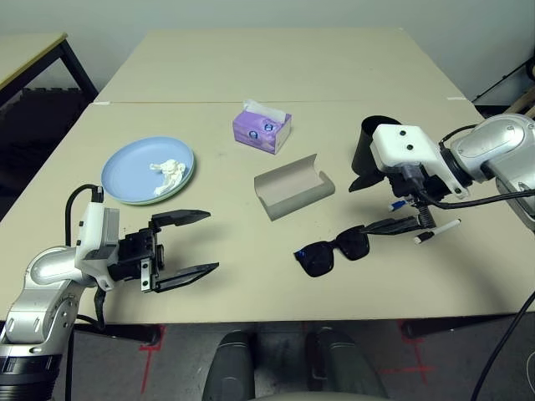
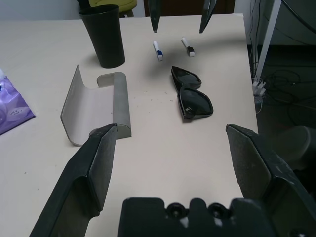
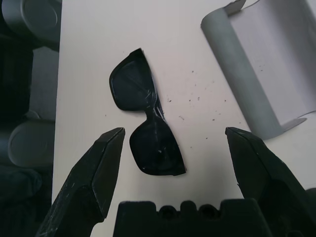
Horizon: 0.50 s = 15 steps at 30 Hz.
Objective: Organize and tidy the items on the table.
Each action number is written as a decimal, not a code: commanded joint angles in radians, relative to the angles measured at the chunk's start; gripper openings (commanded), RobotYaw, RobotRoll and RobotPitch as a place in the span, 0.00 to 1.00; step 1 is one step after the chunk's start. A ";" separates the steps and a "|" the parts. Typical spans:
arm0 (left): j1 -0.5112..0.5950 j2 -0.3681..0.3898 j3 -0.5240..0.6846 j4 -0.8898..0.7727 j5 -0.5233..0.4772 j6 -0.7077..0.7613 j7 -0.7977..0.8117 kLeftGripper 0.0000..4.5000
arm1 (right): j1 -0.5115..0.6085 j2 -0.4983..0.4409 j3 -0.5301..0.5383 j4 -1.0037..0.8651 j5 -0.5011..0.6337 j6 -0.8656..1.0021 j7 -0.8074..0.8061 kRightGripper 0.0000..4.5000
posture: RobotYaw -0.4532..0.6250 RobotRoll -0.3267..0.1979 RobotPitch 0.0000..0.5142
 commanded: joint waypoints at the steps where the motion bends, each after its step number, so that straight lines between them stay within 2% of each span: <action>1: -0.013 0.008 -0.012 0.021 0.022 -0.011 -0.010 0.99 | 0.004 0.001 0.033 -0.011 -0.025 -0.020 0.011 1.00 | 0.49 0.62 0.15; 6: -0.017 0.001 -0.014 0.024 0.024 -0.013 -0.007 0.99 | 0.001 0.018 0.089 -0.031 -0.061 -0.040 0.025 1.00 | 0.50 0.62 0.15; 15: -0.007 -0.013 -0.007 0.013 0.014 -0.020 0.007 0.99 | -0.007 0.076 0.216 0.002 -0.213 -0.119 0.023 1.00 | 0.52 0.62 0.14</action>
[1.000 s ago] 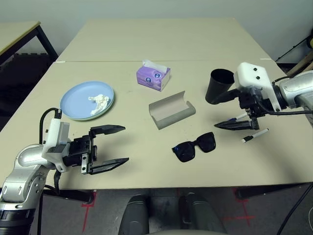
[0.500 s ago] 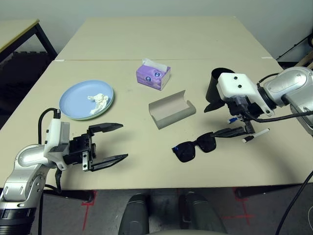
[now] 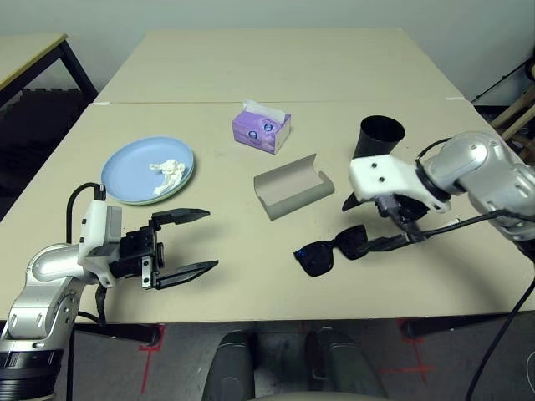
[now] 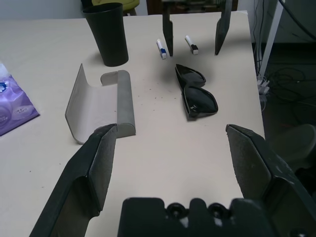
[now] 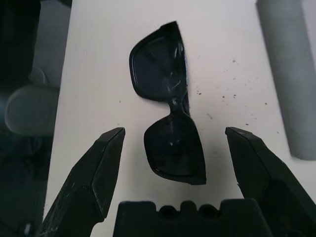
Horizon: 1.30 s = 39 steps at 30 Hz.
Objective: Organize and tidy the items on the table.
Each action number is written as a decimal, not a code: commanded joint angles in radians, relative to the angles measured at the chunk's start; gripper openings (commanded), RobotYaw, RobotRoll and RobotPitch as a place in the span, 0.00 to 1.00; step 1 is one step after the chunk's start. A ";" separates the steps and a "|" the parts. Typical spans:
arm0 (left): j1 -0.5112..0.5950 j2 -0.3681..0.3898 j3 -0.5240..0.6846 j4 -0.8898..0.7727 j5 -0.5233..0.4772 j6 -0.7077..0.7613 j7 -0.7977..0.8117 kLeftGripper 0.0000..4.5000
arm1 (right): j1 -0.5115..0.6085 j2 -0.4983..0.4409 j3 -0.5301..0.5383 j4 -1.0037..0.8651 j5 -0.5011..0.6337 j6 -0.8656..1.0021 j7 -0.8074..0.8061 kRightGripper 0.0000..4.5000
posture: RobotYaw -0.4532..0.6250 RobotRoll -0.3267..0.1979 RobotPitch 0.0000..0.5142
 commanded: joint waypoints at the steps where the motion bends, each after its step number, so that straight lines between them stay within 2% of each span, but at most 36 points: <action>1: 0.013 -0.007 0.001 -0.013 0.003 -0.008 0.004 0.99 | -0.006 0.019 0.036 0.015 -0.054 -0.026 0.002 1.00 | 0.53 0.62 0.14; 8: 0.020 -0.015 0.003 -0.027 -0.004 -0.006 0.017 0.99 | 0.006 0.047 0.093 0.035 -0.166 -0.067 -0.004 1.00 | 0.54 0.62 0.14; 18: 0.018 -0.023 -0.010 -0.045 0.012 -0.003 0.050 0.99 | -0.015 0.122 0.136 0.059 -0.255 0.007 0.019 1.00 | 0.54 0.62 0.14; 29: 0.021 -0.023 -0.027 -0.061 0.020 -0.002 0.069 0.99 | -0.029 0.177 0.169 0.103 -0.322 -0.005 0.028 1.00 | 0.54 0.62 0.15; 39: 0.029 -0.025 -0.040 -0.073 0.026 -0.001 0.080 0.99 | -0.027 0.207 0.151 0.104 -0.316 -0.096 0.025 1.00 | 0.54 0.62 0.16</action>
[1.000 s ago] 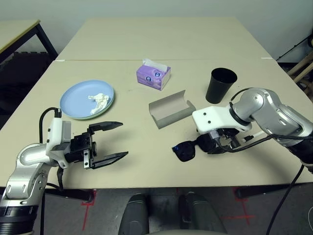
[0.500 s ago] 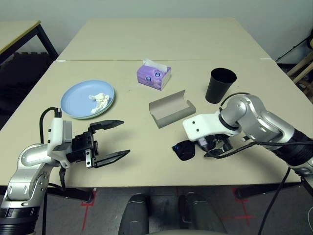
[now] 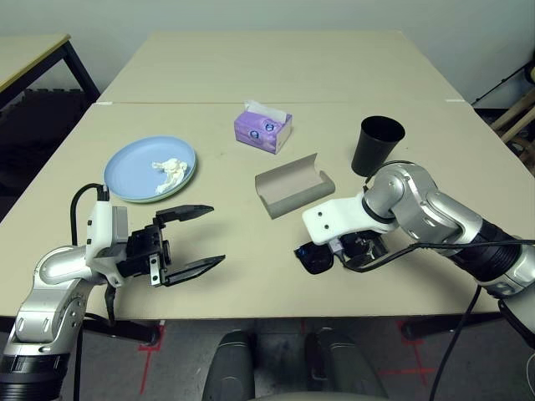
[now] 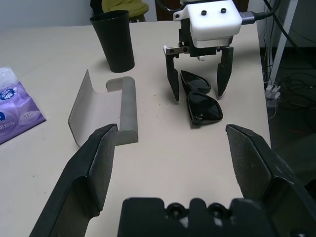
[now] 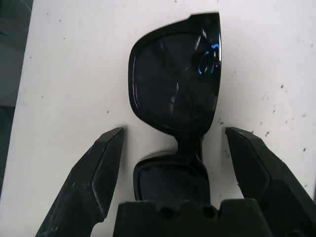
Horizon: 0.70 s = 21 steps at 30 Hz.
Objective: Organize and tidy the items on the table.
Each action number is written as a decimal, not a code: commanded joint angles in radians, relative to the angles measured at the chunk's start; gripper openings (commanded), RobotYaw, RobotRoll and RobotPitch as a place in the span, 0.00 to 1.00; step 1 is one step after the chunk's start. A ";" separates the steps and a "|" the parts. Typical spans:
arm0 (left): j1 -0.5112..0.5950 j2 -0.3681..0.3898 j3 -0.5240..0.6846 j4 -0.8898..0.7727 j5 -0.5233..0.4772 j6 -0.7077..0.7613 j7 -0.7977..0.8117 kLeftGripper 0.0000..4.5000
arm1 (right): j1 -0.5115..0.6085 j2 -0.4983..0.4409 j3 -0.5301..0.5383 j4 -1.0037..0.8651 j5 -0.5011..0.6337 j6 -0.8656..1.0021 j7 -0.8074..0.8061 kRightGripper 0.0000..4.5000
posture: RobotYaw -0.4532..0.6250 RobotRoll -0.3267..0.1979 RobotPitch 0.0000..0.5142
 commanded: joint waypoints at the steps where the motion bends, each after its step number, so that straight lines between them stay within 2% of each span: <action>1: 0.013 -0.004 -0.018 -0.024 0.016 0.000 0.003 0.99 | -0.016 0.003 -0.002 0.004 -0.015 -0.014 0.005 1.00 | 0.54 0.62 0.16; 11: 0.017 -0.008 -0.023 -0.027 0.022 0.002 0.011 0.99 | -0.091 0.036 0.032 0.086 -0.108 -0.012 0.027 1.00 | 0.54 0.62 0.17; 18: 0.023 -0.010 -0.025 -0.030 0.026 0.002 0.017 0.99 | -0.102 0.046 0.030 0.075 -0.124 -0.010 0.083 1.00 | 0.55 0.62 0.17; 21: 0.025 -0.011 -0.028 -0.032 0.030 0.001 0.021 0.99 | -0.096 0.020 0.042 0.047 -0.102 -0.009 0.094 1.00 | 0.55 0.62 0.17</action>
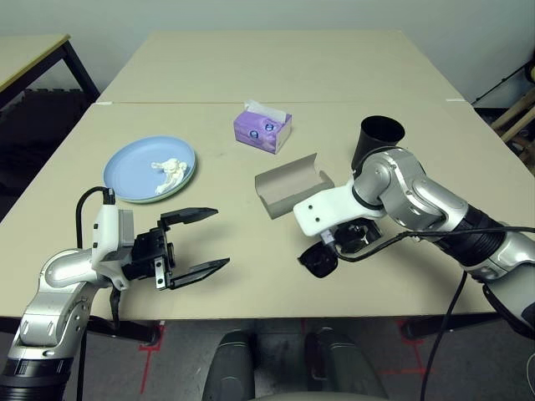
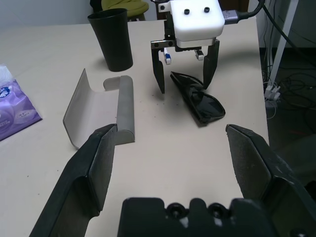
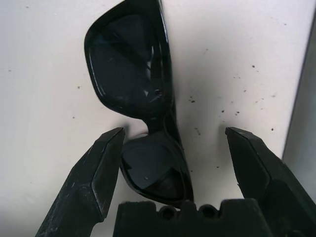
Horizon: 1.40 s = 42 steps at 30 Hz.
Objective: Organize and tidy the items on the table.
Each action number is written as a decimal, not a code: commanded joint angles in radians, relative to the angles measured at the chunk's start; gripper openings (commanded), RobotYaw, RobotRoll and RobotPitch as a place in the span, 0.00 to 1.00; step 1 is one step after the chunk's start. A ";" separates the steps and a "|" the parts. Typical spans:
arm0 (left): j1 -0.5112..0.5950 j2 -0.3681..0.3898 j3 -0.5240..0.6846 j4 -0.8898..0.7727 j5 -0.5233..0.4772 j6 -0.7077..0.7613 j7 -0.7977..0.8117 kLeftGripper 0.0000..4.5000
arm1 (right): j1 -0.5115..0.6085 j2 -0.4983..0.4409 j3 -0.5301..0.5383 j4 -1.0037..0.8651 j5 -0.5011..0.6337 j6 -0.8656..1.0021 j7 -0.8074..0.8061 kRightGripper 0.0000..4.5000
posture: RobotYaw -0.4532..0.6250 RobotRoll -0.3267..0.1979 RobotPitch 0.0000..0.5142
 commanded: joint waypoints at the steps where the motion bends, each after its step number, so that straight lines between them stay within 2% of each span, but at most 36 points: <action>1: 0.011 -0.001 -0.015 -0.012 0.019 0.000 0.004 0.99 | -0.003 -0.032 0.024 -0.036 0.015 0.003 0.014 1.00 | 0.55 0.62 0.17; 9: 0.006 0.000 -0.018 -0.009 0.024 0.001 0.007 0.99 | 0.012 -0.075 0.053 -0.098 0.056 0.017 0.014 1.00 | 0.55 0.62 0.17; 36: 0.009 -0.009 -0.030 -0.024 0.042 0.001 0.026 0.99 | 0.027 -0.095 0.059 -0.125 0.070 -0.011 0.014 1.00 | 0.56 0.62 0.17; 42: 0.014 -0.011 -0.035 -0.035 0.046 0.004 0.038 0.99 | 0.024 -0.082 0.032 -0.130 0.055 -0.015 0.014 1.00 | 0.56 0.62 0.17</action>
